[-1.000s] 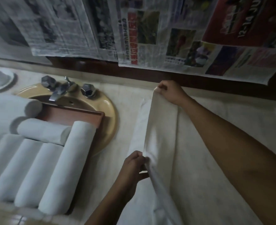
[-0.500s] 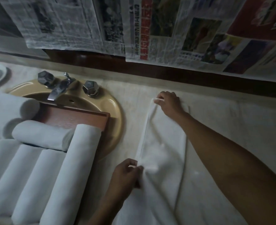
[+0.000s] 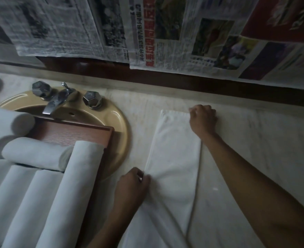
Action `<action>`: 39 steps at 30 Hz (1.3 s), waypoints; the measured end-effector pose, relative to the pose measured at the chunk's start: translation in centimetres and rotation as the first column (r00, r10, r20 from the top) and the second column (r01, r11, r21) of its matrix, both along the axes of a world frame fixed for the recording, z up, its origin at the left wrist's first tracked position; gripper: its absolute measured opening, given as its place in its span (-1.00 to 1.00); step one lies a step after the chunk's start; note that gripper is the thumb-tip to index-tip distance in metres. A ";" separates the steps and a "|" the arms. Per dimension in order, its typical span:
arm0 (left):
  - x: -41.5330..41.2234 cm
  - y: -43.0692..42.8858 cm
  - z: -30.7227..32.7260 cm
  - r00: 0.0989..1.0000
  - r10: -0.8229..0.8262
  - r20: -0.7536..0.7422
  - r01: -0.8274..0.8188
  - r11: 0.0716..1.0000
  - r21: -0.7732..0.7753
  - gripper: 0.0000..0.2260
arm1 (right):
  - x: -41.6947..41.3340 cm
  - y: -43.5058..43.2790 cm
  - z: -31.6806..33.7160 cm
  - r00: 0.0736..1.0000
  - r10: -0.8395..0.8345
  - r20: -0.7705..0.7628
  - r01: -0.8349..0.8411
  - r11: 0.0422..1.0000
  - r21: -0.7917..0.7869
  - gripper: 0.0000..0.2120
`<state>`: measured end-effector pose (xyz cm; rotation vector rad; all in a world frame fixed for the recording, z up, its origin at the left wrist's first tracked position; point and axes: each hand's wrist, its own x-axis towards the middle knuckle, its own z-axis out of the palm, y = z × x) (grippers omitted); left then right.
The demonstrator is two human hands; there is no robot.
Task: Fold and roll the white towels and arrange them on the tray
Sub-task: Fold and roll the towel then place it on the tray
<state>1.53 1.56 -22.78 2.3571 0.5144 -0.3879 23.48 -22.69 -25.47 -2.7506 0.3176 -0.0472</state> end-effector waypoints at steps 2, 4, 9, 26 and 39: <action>2.3 -0.7 -0.1 1.000 -0.017 0.022 0.016 0.999 0.035 -0.77 | -0.4 -1.9 0.8 0.995 -0.016 -0.099 0.015 1.000 -0.011 -0.72; 4.6 -1.5 -0.3 0.999 -0.010 0.041 0.009 1.000 0.019 -0.78 | -0.5 -2.9 1.0 0.990 0.014 -0.140 -0.007 0.999 0.046 -0.79; 6.8 -2.4 -0.7 0.998 0.048 0.050 -0.048 0.999 -0.007 -0.89 | 1.0 -3.6 2.5 0.980 0.015 -0.199 0.053 0.942 0.333 -0.80; 5.0 -1.9 -0.3 0.992 0.099 0.082 -0.097 0.995 -0.027 -0.89 | -6.2 4.3 -3.0 0.725 0.685 -0.070 -0.686 0.711 -0.157 -0.45; -3.7 -1.3 0.4 0.994 -0.037 -0.099 0.042 0.998 0.055 -0.80 | -3.0 4.4 -3.3 0.694 0.717 -0.063 -0.709 0.666 -0.231 -0.49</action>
